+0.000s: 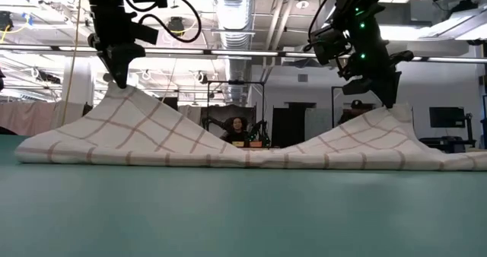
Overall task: Roll towel into tight, uniform cylinder
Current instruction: Roll the white patterned towel
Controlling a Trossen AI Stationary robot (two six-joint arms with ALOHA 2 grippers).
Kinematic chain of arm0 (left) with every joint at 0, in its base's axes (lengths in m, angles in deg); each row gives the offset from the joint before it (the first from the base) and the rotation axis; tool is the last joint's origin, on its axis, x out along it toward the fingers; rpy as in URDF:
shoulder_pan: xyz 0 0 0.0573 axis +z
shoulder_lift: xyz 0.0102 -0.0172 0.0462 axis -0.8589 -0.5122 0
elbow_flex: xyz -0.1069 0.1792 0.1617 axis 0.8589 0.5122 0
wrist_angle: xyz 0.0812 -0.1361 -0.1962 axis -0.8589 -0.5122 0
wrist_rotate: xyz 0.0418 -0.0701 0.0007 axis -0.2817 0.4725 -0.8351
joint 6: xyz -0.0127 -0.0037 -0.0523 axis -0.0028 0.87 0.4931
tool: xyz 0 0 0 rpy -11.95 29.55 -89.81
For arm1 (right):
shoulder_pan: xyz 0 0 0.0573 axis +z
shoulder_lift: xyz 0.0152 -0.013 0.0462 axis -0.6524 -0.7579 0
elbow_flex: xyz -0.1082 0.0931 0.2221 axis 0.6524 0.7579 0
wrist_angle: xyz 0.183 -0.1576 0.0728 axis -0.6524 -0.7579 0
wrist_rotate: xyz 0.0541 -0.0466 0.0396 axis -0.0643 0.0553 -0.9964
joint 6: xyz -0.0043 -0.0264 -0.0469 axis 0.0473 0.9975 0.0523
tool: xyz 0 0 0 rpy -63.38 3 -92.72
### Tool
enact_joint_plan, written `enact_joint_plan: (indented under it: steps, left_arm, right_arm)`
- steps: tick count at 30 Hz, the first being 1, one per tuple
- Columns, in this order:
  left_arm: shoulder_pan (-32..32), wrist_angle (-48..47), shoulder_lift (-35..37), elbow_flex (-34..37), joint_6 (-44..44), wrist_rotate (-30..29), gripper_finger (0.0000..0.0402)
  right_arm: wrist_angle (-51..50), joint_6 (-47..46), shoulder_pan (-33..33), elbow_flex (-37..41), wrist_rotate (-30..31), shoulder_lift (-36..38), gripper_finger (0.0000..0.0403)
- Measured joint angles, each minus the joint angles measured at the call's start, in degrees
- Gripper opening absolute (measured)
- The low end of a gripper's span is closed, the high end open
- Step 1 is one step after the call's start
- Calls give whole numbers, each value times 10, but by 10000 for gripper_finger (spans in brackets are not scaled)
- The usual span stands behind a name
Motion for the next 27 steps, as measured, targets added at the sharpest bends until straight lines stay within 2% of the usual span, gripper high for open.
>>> enact_joint_plan:
  steps: [8,12,22,27]
  left_arm:
    - [9,6,0,14,-9,39,0]
    - [9,4,0,26,-3,67,0]
    - [9,6,0,26,1,57,1]
    - [9,2,0,26,0,56,24]
  right_arm:
    - [10,15,-4,0,-3,0,14]
    - [14,13,-4,4,-5,0,29]
    - [30,12,-7,4,-17,0,96]
    - [29,12,-10,4,-17,0,145]
